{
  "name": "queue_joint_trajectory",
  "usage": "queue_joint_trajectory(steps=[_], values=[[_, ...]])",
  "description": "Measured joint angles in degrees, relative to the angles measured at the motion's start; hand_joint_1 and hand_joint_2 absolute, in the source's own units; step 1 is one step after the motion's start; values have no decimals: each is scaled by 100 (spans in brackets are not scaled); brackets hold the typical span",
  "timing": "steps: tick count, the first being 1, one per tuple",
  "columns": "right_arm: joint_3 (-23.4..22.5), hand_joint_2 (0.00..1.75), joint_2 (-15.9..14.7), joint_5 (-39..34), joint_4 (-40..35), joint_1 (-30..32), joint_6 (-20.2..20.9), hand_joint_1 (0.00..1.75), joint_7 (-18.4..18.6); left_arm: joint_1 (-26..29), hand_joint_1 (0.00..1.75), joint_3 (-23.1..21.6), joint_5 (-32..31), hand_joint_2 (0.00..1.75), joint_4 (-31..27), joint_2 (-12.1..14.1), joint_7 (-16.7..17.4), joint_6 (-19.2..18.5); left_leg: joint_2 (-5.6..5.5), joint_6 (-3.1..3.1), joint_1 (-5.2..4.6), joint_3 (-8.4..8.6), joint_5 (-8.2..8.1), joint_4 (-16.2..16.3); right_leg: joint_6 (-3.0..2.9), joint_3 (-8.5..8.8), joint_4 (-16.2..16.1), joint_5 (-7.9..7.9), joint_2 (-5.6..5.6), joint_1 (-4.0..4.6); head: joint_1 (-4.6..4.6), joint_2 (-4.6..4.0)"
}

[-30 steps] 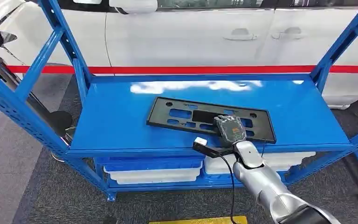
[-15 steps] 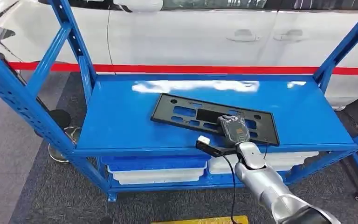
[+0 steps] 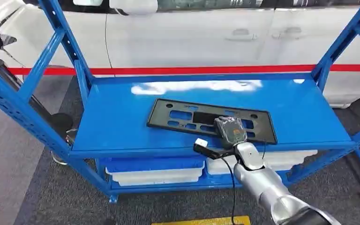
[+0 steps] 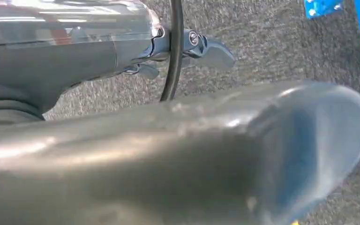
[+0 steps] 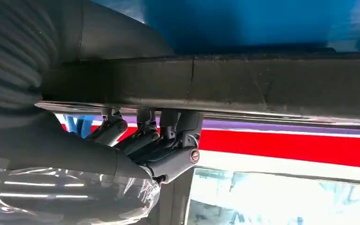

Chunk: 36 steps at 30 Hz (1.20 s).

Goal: Take the parts from the cabinet and place them on the table.

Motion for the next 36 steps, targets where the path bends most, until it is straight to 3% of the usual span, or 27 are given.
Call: queue_joint_trajectory(steps=[2,3,4,5,6,7,8,9,10,11,13,14,16,17,18,19,26,27,28,29,30,31,34,35,36], values=[[0,175,-2,0,0,25,0,175,-4,24,0,0,0,0,0,2,2,0,1,-38,2,-366,-338,803,-1,-25,18,-2,-13,6,-2,0],[0,175,-2,0,0,28,-2,175,-4,38,0,0,0,0,0,2,2,0,2,-52,4,-414,-315,910,0,-39,34,-3,-12,2,0,0],[0,175,-2,0,0,28,-2,175,-4,45,0,0,0,0,0,4,2,0,3,-68,15,-326,-165,746,8,-47,56,-9,-7,-5,-2,0],[0,175,-2,0,0,28,0,175,-4,44,0,0,2,0,0,9,2,0,3,-79,30,-130,56,380,30,-49,86,-23,2,-16,0,0],[0,175,-4,-101,0,40,99,175,-103,41,0,2,97,0,0,22,-22,35,4,-90,42,150,305,-143,62,-54,135,-51,10,-32,-2,0],[-15,175,-9,-477,-83,205,320,175,-460,39,0,39,293,0,0,24,-117,131,-11,-93,61,402,436,-619,109,-62,207,-92,24,-36,-2,0],[-46,175,-97,-1041,-476,435,521,175,-957,51,0,118,444,0,0,17,-228,188,-58,-48,42,460,326,-681,162,-82,272,-144,35,16,-2,0],[29,175,-420,-1728,-1252,862,674,175,-1434,93,0,214,520,0,0,-11,-358,232,-94,37,60,425,327,-684,171,-39,287,-168,15,17,2,0],[184,175,-757,-2585,-2345,1298,678,175,-1777,133,0,276,544,0,0,-11,-430,245,-132,71,48,424,315,-683,185,3,274,-176,-43,33,2,0],[519,175,-1274,-3621,-3540,1661,658,175,-1928,179,0,332,560,0,0,-20,-470,265,-174,119,14,420,309,-680,215,15,254,-180,-89,12,0,0],[989,175,-1883,-4958,-4886,1907,686,175,-1904,253,0,408,584,0,2,-26,-490,291,-172,191,55,484,359,-733,259,-25,329,-263,-58,-25,0,0],[1056,175,-1956,-5306,-5295,2028,688,175,-1910,247,0,437,579,0,2,-28,-492,291,-174,227,61,466,378,-742,282,-126,525,-427,7,-33,7,0],[1025,175,-1932,-5057,-5810,2270,640,175,-1960,240,0,468,575,0,2,-46,-492,275,-165,249,53,411,394,-742,329,-543,1404,-870,99,-76,6,0],[1025,175,-1890,-4898,-6005,2362,632,175,-2015,256,0,485,573,0,2,-50,-492,275,-163,251,43,394,395,-739,340,-763,1833,-1017,106,-85,7,0],[1032,175,-1839,-4820,-6184,2439,627,175,-2065,272,0,496,575,0,2,-50,-490,275,-156,251,35,390,395,-738,342,-885,2060,-1034,106,-92,7,0],[1032,175,-1779,-4802,-6335,2501,623,175,-2076,280,0,507,579,0,2,-48,-487,275,-146,250,30,395,395,-737,336,-866,1997,-909,106,-94,4,0],[1032,175,-1749,-4800,-6403,2517,623,175,-2076,284,0,516,575,0,2,-48,-487,278,-144,249,28,399,393,-737,329,-824,1893,-818,105,-95,7,0],[1029,175,-1716,-4798,-6462,2530,621,175,-2070,285,0,527,575,0,2,-48,-487,278,-140,246,25,406,391,-738,318,-750,1725,-697,105,-95,7,0],[1014,175,-1640,-4795,-6572,2551,614,175,-2059,278,0,553,575,0,2,-50,-487,278,-129,237,22,426,386,-740,271,-439,1067,-320,103,-89,7,0],[1001,175,-1615,-4795,-6618,2557,610,175,-2061,274,0,562,573,0,2,-50,-487,278,-124,231,19,435,382,-742,237,-282,736,-161,91,-77,7,0],[979,175,-1506,-4800,-6780,2556,599,175,-2101,277,0,584,575,0,4,-70,-487,278,-84,146,16,399,401,-764,118,-96,232,-162,40,25,7,0],[953,175,-1491,-4815,-6881,2626,594,175,-2118,276,0,592,575,0,4,-70,-487,286,-9,14,6,402,310,-686,91,-23,58,-75,70,-31,4,0],[946,175,-1545,-4819,-6907,2658,592,175,-2127,272,0,595,577,0,4,-68,-487,286,-2,-16,-4,-181,-376,581,29,-19,61,-89,70,-10,2,0],[946,175,-1550,-4819,-6907,2673,592,175,-2127,282,0,595,577,0,4,-63,-487,275,-2,-23,-4,-315,-443,858,23,-27,79,-94,72,-3,2,0],[946,175,-1550,-4822,-6907,2686,592,175,-2127,288,0,595,579,0,4,-59,-485,273,-2,-27,-4,-329,-368,880,19,-36,107,-105,81,-1,2,0]])
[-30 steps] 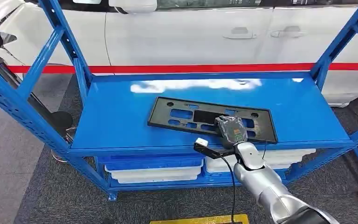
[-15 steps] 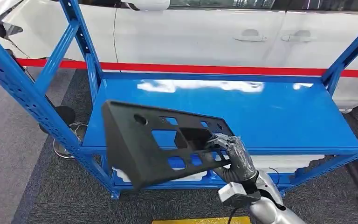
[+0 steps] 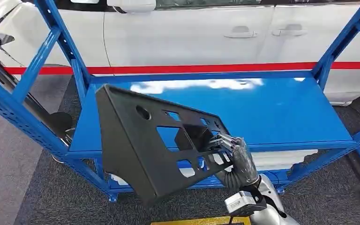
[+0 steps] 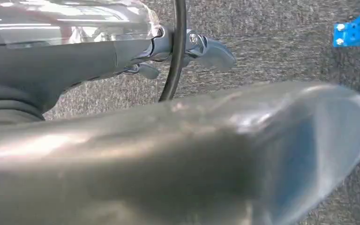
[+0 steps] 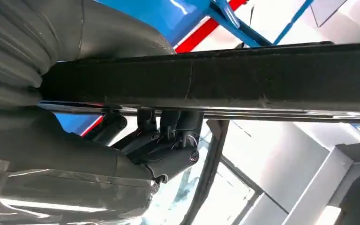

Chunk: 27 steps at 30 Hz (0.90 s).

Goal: Take the parts from the cabinet and place them on the table.

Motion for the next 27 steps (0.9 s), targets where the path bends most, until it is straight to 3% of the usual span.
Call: queue_joint_trajectory(steps=[1,3,4,5,8,10,11,13,14,15,16,17,19,20,23,24,25,26,27], values=[[0,175,0,2,-2,10,-2,175,0,0,0,4,2,0,0,2,-2,0,0,0,0,121,199,-250,11,-6,37,-17,12,-1,0,0],[0,175,0,2,-4,26,-2,175,-9,-8,0,4,-80,0,0,13,11,9,-3,23,1,614,709,-1225,50,-5,135,-86,27,-9,0,0],[0,175,0,7,-4,29,-2,175,-20,-12,0,4,-131,0,0,28,43,-2,-22,64,-1,752,653,-1498,75,-23,193,-122,26,-12,0,0],[0,175,0,13,-4,26,-9,175,-24,-17,0,4,-149,0,0,37,66,-33,-36,97,-19,748,642,-1536,113,-63,261,-152,39,28,0,0],[0,175,0,39,-4,78,-46,175,-44,11,0,4,-120,0,0,72,65,-144,-26,180,-60,720,666,-1512,177,-75,236,-124,46,0,0,0],[2,175,15,48,-11,146,-92,175,-46,11,0,7,-105,0,0,90,85,-179,-10,263,-2,742,721,-1583,218,-88,320,-204,52,-18,2,0],[2,175,15,57,-11,162,-112,175,-48,3,0,7,-105,0,0,96,87,-179,-9,288,2,738,729,-1590,250,-197,542,-371,53,-25,2,0],[2,175,17,79,-11,209,-144,175,-48,5,0,9,-103,0,0,101,92,-177,-6,293,-3,719,729,-1588,307,-616,1414,-802,54,-67,0,0],[2,175,17,76,-11,258,-151,175,-48,10,0,13,-103,0,0,105,92,-170,-3,293,-4,716,729,-1588,325,-801,1778,-921,54,-77,2,0],[2,175,17,59,-9,314,-151,175,-48,11,0,22,-101,0,0,111,92,-168,2,295,-4,716,744,-1579,333,-898,1956,-928,53,-86,2,0],[0,175,17,31,-9,369,-146,175,-48,21,0,33,-98,0,0,114,94,-168,3,295,-4,719,743,-1579,333,-863,1858,-803,53,-100,2,0],[2,175,17,-2,-9,404,-138,175,-50,23,0,37,-98,0,0,116,94,-168,1,294,-4,722,743,-1579,320,-706,1517,-565,52,-109,2,0],[-2,175,17,-55,-18,449,-94,175,-103,17,0,44,-98,0,0,116,90,-168,0,285,-6,736,743,-1581,239,-192,471,-38,39,-95,2,0],[-17,175,17,-55,-24,486,-79,175,-142,17,0,52,-98,0,0,114,74,-170,1,263,-20,725,754,-1586,207,-86,263,-98,17,-49,0,0],[-46,175,20,-57,-66,660,17,175,-223,12,0,109,-98,0,0,114,57,-170,15,148,-5,692,803,-1617,155,-136,220,-53,36,-1,0,0],[-57,175,20,-59,-68,714,42,175,-243,14,0,120,-101,0,0,114,57,-168,17,104,-11,704,832,-1650,110,-131,161,-7,42,-2,0,0],[-61,175,20,-59,-70,758,66,175,-260,11,0,131,-101,0,0,116,55,-159,20,70,-13,691,744,-1583,86,-108,47,74,22,-85,-2,0],[-63,175,20,-59,-72,778,96,175,-284,12,0,138,-101,0,0,118,48,-146,15,50,-17,643,577,-1474,67,-116,9,113,13,-64,0,0],[-70,175,6,-59,-72,810,103,175,-302,14,0,140,-103,0,0,118,46,-138,15,39,-16,528,281,-1140,41,-153,12,141,10,-61,0,0]])
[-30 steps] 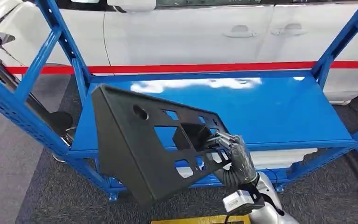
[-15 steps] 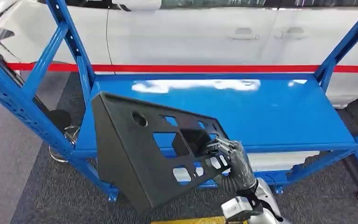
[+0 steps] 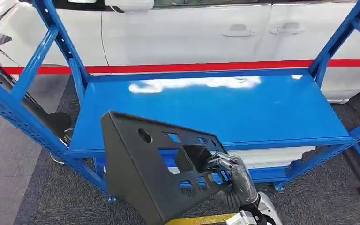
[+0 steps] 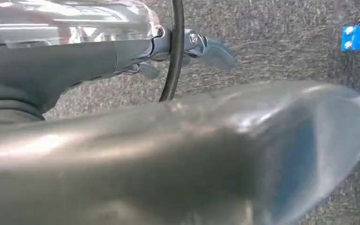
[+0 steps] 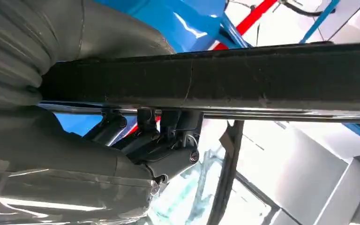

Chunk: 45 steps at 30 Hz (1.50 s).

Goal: Take the parts from the cabinet and place them on the table.

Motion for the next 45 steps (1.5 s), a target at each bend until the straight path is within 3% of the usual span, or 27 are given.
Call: queue_joint_trajectory(steps=[2,4,5,7,8,9,13,15,17,18,20,22,23,24,25,28,29,30,32,33,35,37,38,39,43,44,45], values=[[-35,175,-15,24,0,117,24,175,-4,2,0,6,-2,0,0,2,-15,37,0,-17,4,-277,-483,853,-14,-99,39,46,-8,20,0,0],[-66,175,-15,68,0,229,37,175,-2,9,0,11,-2,0,0,2,-33,66,1,-33,5,-248,-524,1077,-2,-226,106,94,-9,26,0,0],[-81,175,-15,83,0,274,61,175,-4,10,0,13,-2,0,0,2,-37,72,1,-33,7,-47,-379,795,14,-287,147,118,-2,19,0,0],[-118,175,-15,109,0,354,90,175,-15,-3,0,22,-9,0,0,4,-52,74,-6,-23,12,611,-24,-216,62,-416,265,152,27,3,0,0],[-142,175,-13,122,-4,392,109,175,-26,-24,0,26,-13,0,0,4,-61,81,-43,30,3,700,-155,-402,90,-455,314,170,27,0,-2,0],[-184,175,-13,122,-17,444,129,175,-41,-18,0,30,-13,0,0,2,-83,94,-51,56,-16,643,-33,-434,116,-468,370,173,41,53,4,0],[-345,175,4,17,-85,670,265,175,-173,-9,0,66,9,0,2,2,-120,166,12,224,-7,560,150,-452,250,-494,312,303,71,-9,2,0],[-466,175,31,-66,-107,835,345,175,-254,-29,0,116,24,0,2,-24,-153,249,35,286,-5,447,260,-458,288,-615,687,-291,73,-20,2,0],[-553,175,42,-109,-105,961,420,175,-288,-33,0,146,44,0,2,-66,-171,310,47,301,-18,306,375,-449,322,-793,1489,-933,73,-42,2,0],[-573,175,42,-133,-100,1028,453,175,-302,-28,0,155,52,0,2,-70,-170,317,62,300,-23,224,427,-446,331,-812,1769,-1054,73,-47,0,0],[-603,175,42,-203,-70,1164,514,175,-343,-21,0,186,66,0,2,-83,-170,332,83,280,-31,62,541,-443,313,-529,1695,-846,72,-46,2,0],[-614,175,42,-338,-26,1325,483,175,-496,-26,0,203,74,0,2,-83,-168,306,85,260,-42,-56,639,-445,233,146,851,-538,70,-30,2,0],[-614,175,42,-405,-9,1397,465,175,-558,-33,0,223,77,0,2,-85,-168,295,85,247,-40,-76,682,-444,170,515,362,-564,57,5,0,0],[-612,175,42,-466,4,1442,452,175,-601,-20,0,240,90,0,2,-107,-168,288,88,205,-57,-105,719,-444,115,704,6,-730,12,42,0,0],[-610,175,53,-536,33,1507,413,175,-638,-16,0,267,94,0,2,-105,-168,264,100,165,-33,-71,762,-485,139,658,40,-633,7,66,0,0],[-610,175,59,-643,109,1643,363,175,-658,-13,0,306,101,0,4,-109,-151,258,105,28,-30,-60,911,-566,31,600,-116,-456,23,82,2,0],[-599,175,59,-662,138,1667,350,175,-656,-17,0,321,101,0,4,-105,-142,258,85,5,-8,-121,753,-478,25,575,-156,-365,-9,53,0,0],[-590,175,59,-690,170,1689,328,175,-651,-19,0,330,101,0,4,-105,-138,258,70,-26,-10,-187,389,-280,-42,501,-185,-285,18,45,2,0],[-579,175,55,-721,236,1736,297,175,-627,-3,0,339,101,0,4,-103,-127,254,66,-59,-6,-342,-305,495,-75,323,-146,-163,18,58,2,0],[-575,175,53,-739,258,1758,295,175,-623,-6,0,343,101,0,4,-103,-125,254,65,-77,-6,-401,-460,882,-73,209,-110,-105,17,63,0,0],[-553,175,53,-754,306,1769,295,175,-623,-11,0,367,101,0,4,-101,-125,254,66,-94,-5,-271,-278,1084,-57,-8,-22,-11,16,61,0,0],[-546,175,53,-756,341,1792,295,175,-623,-12,0,385,101,0,4,-96,-125,254,65,-94,-2,308,164,433,-8,-242,114,64,21,48,0,0],[-544,175,53,-761,356,1797,295,175,-623,-17,0,391,101,0,4,-90,-125,254,58,-80,0,641,191,-7,10,-332,186,93,26,44,0,0],[-544,175,53,-761,363,1801,295,175,-623,-37,0,398,101,0,4,-85,-125,254,39,-47,-17,890,-120,-457,50,-412,246,124,24,60,-2,0],[-542,175,59,-784,402,1815,282,175,-610,-19,0,424,103,0,4,-87,-127,256,41,144,-63,835,-10,-601,188,-431,214,342,40,54,2,0],[-540,175,94,-834,415,1829,271,175,-603,-23,0,426,107,0,7,-87,-127,256,78,199,-24,780,77,-635,219,-463,249,269,56,27,2,0],[-542,175,127,-894,428,1870,247,175,-599,-36,0,428,112,0,7,-87,-129,258,93,235,-23,707,143,-635,245,-543,380,-6,63,13,2,0]])
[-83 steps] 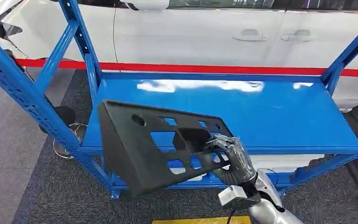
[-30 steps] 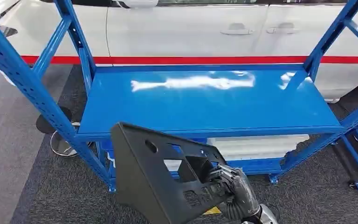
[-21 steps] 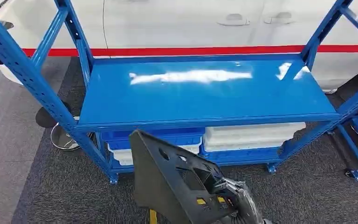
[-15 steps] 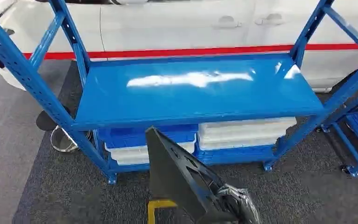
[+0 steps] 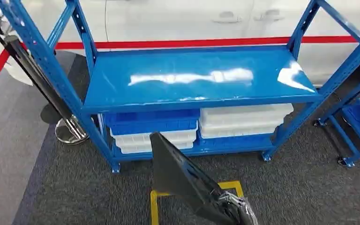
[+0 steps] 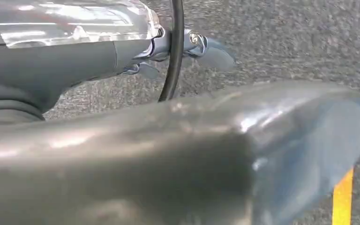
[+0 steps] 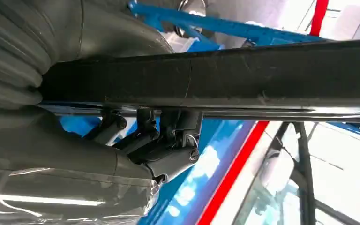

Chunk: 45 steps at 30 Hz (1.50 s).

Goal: Take the parts from the cabinet and place them on the table.

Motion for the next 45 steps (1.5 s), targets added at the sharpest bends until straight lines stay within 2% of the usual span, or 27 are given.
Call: queue_joint_trajectory(steps=[2,3,4,6,8,10,11,14,17,19,20,23,24,25,29,30,31,32,34,35,37,38,39,40,41,44,45], values=[[0,175,28,-194,41,58,-24,175,-11,-3,0,9,2,0,0,0,-9,0,17,44,-1,-165,134,2,46,-178,700,-761,0,-32,0,0],[0,175,35,-272,65,79,-22,175,-22,5,0,20,7,0,0,0,-9,-2,39,42,-6,-251,200,4,70,-236,1098,-1006,0,-45,0,0],[-4,175,39,-341,83,100,-22,175,-37,7,0,35,7,0,0,0,-9,-9,74,43,-6,-345,240,6,90,-251,1407,-1059,0,-60,0,0],[-11,175,39,-461,122,143,7,175,-48,15,0,48,9,0,0,0,-15,-15,164,21,-6,-483,350,9,115,-21,1380,-666,-12,-85,0,0],[-41,175,39,-553,162,198,64,175,-57,15,0,83,13,0,0,0,-22,-15,256,-26,-6,-594,445,11,95,596,684,-311,-151,-96,0,0],[-59,175,39,-570,166,226,64,175,-57,29,0,118,15,0,0,0,-22,-15,347,-89,-32,-604,491,32,36,1360,-315,-607,-581,-40,0,0],[-66,175,46,-579,166,226,64,175,-63,32,0,131,15,0,0,0,-20,-15,423,-134,-35,-599,519,36,-37,1390,-502,-702,-538,-4,-2,0],[-107,175,50,-609,181,333,55,175,-59,2,0,142,24,0,0,-2,-17,-18,623,-258,-13,-595,589,20,-172,1307,-539,-573,-325,5,0,0],[-105,175,28,-612,212,368,85,175,-50,33,0,151,24,0,0,2,-22,-15,72,-321,26,-853,-60,760,-290,1183,-518,-461,-161,3,0,0],[-105,175,13,-614,227,373,125,175,-48,59,0,153,22,0,0,2,-22,-15,-18,-317,16,-1147,-466,1629,-328,1080,-472,-413,-14,45,0,0],[-105,175,13,-618,245,379,153,175,-46,60,0,153,22,0,0,2,-22,-15,-23,-303,15,-1175,-470,1796,-331,1034,-441,-398,62,65,-2,0],[-105,175,13,-636,286,416,197,175,-46,53,0,155,20,0,0,2,-22,-15,-84,-215,-8,-552,83,830,-325,943,-323,-389,293,101,-2,0],[-105,175,13,-651,295,420,245,175,-61,51,0,155,13,0,0,4,-22,-15,-265,-149,-17,-271,211,330,-320,918,-286,-394,354,91,0,0],[-98,175,13,-671,306,417,291,175,-85,47,0,160,13,0,0,33,-11,-15,-472,-88,-8,-127,89,179,-299,856,-264,-396,390,105,0,0],[-101,175,15,-747,306,432,378,175,-181,36,0,177,2,0,0,26,-2,-18,-298,-74,-5,-147,142,14,-152,786,-258,-334,620,71,-2,0],[-101,175,28,-752,306,437,387,175,-190,27,0,177,-7,0,0,15,2,-22,-203,-34,38,-118,192,-65,-147,783,-202,-367,463,53,-2,0],[-98,175,57,-752,306,444,394,175,-214,24,0,177,-4,0,0,4,0,-22,-154,1,34,-113,201,-92,-118,681,-14,-517,215,66,2,0],[-101,175,57,-756,306,436,391,175,-221,30,0,177,-7,0,0,4,-2,-22,-91,5,34,-124,205,-94,-83,482,350,-735,118,40,0,0],[-101,175,83,-762,308,427,391,175,-223,50,0,179,-7,0,0,4,-2,-31,63,7,32,-139,201,-92,-8,13,1241,-1111,67,-24,0,0],[-98,175,87,-765,313,435,391,175,-223,53,0,179,-7,0,0,4,-2,-31,143,2,35,-141,197,-90,30,-137,1498,-1128,58,-59,0,0],[-101,175,85,-769,330,446,391,175,-223,49,0,181,-4,0,0,4,-2,-31,272,-27,44,-121,178,-89,87,10,1137,-764,1,-126,0,0],[-100,175,87,-769,339,445,391,175,-223,44,0,181,-4,0,0,4,-2,-31,335,-54,57,-94,161,-88,100,264,635,-476,-66,-147,0,0],[-101,175,87,-769,339,445,396,175,-225,39,0,181,-7,0,0,4,-2,-33,392,-89,61,-60,138,-87,102,552,94,-226,-241,-154,0,0],[-101,175,87,-784,339,436,398,175,-232,39,0,181,-9,0,0,7,-2,-33,437,-132,32,-45,111,-80,104,693,-238,-220,-535,-127,2,0],[-101,175,87,-793,339,420,407,175,-232,37,0,181,-13,0,0,4,-2,-35,479,-188,8,-50,84,-65,29,691,-259,-212,-443,-84,-4,0],[-103,175,87,-843,354,451,466,175,-243,16,0,181,-48,0,0,4,-2,-70,668,-288,26,34,68,-92,-63,638,-249,-224,-255,-25,0,0],[-105,175,87,-850,354,452,474,175,-243,12,0,181,-50,0,0,4,-2,-79,592,-343,62,13,10,-45,-142,672,-304,-180,-185,-98,-2,0]])
